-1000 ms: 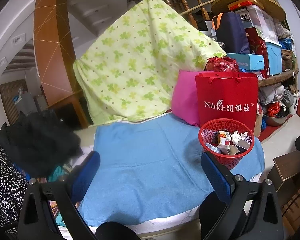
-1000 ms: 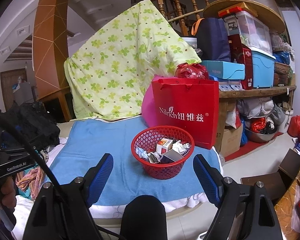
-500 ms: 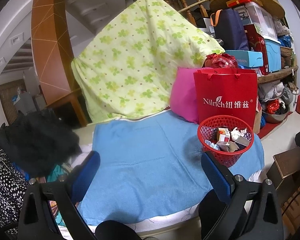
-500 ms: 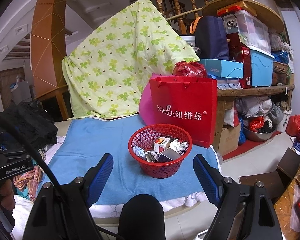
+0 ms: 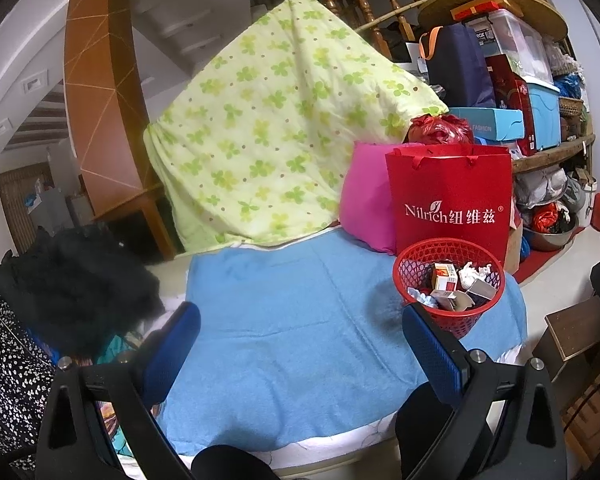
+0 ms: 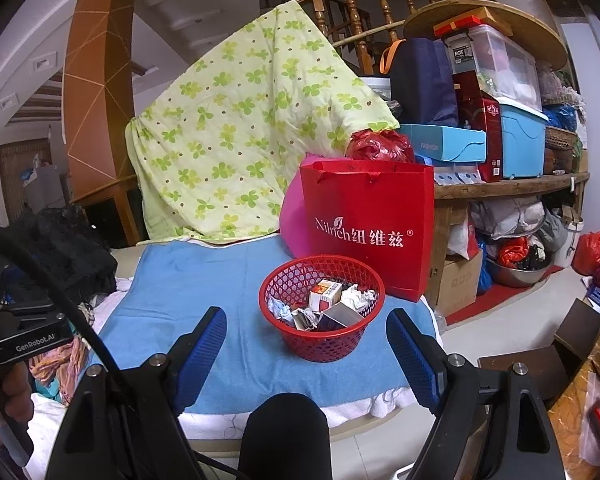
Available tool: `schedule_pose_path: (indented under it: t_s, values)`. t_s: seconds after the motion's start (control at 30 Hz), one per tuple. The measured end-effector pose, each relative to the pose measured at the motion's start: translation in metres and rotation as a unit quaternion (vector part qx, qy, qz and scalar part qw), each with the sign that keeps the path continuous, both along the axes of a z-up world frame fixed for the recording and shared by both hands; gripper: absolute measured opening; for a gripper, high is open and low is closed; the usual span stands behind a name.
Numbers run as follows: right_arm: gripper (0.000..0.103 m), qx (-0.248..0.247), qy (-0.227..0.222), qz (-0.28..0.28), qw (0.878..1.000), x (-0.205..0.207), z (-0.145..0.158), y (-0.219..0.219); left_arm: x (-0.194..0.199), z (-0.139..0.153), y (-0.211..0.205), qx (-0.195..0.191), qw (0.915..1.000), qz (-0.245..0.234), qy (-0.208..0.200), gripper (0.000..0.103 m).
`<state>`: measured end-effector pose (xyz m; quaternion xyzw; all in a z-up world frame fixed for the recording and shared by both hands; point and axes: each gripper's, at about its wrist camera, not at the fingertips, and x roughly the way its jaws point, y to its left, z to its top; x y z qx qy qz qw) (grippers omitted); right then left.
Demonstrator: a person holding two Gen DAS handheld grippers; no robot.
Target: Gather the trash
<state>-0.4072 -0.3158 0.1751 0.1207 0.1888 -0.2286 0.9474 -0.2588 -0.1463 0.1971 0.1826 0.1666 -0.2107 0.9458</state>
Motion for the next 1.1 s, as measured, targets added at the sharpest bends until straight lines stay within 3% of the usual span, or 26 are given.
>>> schedule_pose_path:
  t_s: [1.1]
  values:
    - [0.085, 0.008, 0.012, 0.002, 1.0, 0.006, -0.008, -0.005, 0.011, -0.009, -0.001, 0.014, 0.9997, -0.003, 0.02, 0.1]
